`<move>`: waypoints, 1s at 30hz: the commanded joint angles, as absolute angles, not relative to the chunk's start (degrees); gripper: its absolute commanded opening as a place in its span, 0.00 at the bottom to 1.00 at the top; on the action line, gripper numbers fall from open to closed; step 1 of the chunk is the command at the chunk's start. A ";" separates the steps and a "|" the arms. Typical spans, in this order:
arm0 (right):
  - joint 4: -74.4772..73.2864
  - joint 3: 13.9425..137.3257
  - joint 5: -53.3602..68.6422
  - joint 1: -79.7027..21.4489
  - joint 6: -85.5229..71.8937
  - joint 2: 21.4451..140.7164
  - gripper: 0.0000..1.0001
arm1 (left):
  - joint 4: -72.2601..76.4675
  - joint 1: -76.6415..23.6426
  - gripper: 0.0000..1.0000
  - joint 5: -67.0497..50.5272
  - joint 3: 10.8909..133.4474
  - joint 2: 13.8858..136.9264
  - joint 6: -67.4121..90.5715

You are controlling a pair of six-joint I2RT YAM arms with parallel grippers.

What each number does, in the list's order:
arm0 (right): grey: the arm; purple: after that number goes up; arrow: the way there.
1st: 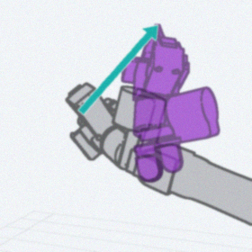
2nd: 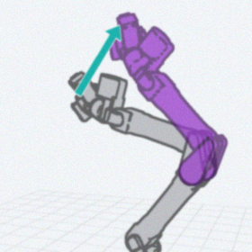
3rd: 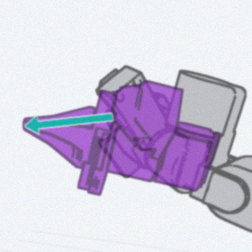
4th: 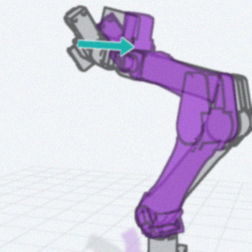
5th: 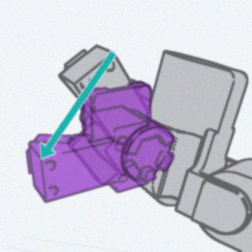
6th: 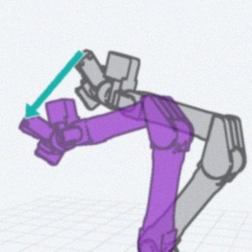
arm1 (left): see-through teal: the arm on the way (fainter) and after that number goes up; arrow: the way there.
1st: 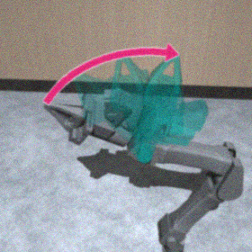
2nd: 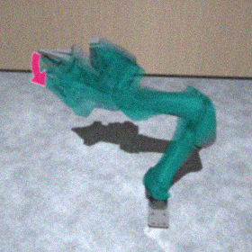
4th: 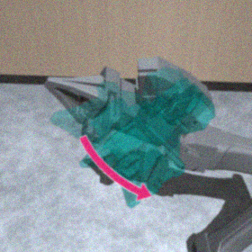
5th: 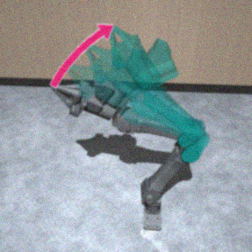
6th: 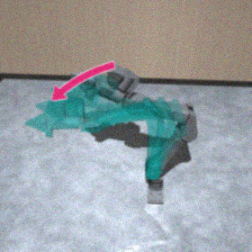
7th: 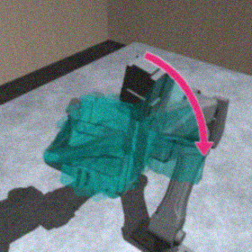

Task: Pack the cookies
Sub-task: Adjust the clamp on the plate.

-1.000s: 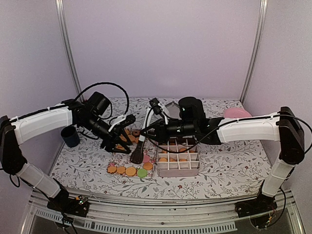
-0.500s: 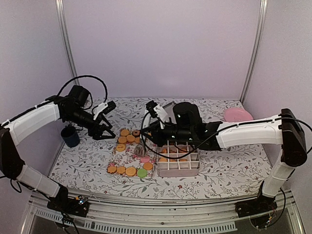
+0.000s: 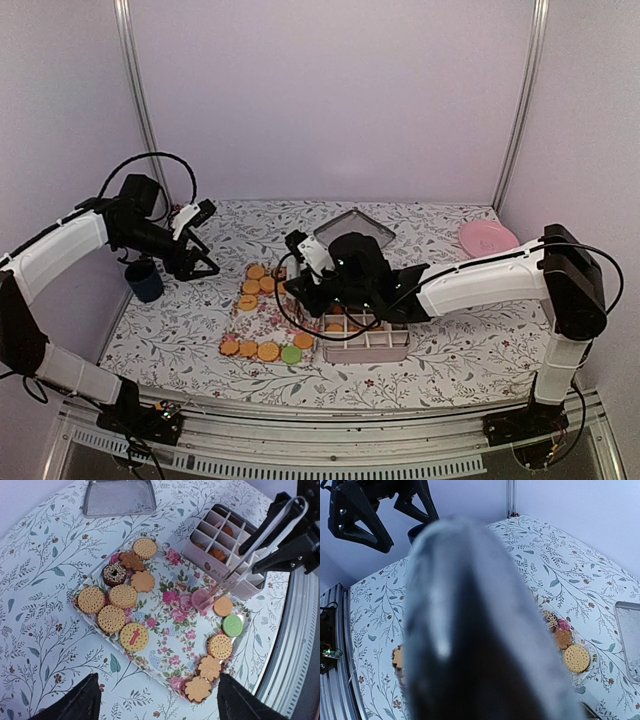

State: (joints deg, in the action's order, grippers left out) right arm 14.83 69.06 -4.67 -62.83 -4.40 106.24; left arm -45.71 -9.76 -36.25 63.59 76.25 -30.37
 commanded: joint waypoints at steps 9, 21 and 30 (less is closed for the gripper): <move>20.19 69.96 -11.71 -65.35 -2.57 108.69 0.37 | -45.36 -7.28 0.81 -38.32 61.70 74.79 -31.00; 21.44 68.19 -16.37 -66.15 -1.20 109.04 0.38 | -43.74 -6.50 0.81 -38.74 60.68 74.22 -29.92; 20.87 67.70 -15.07 -66.17 -2.90 111.12 0.37 | -42.76 -6.28 0.81 -39.05 59.88 74.18 -29.44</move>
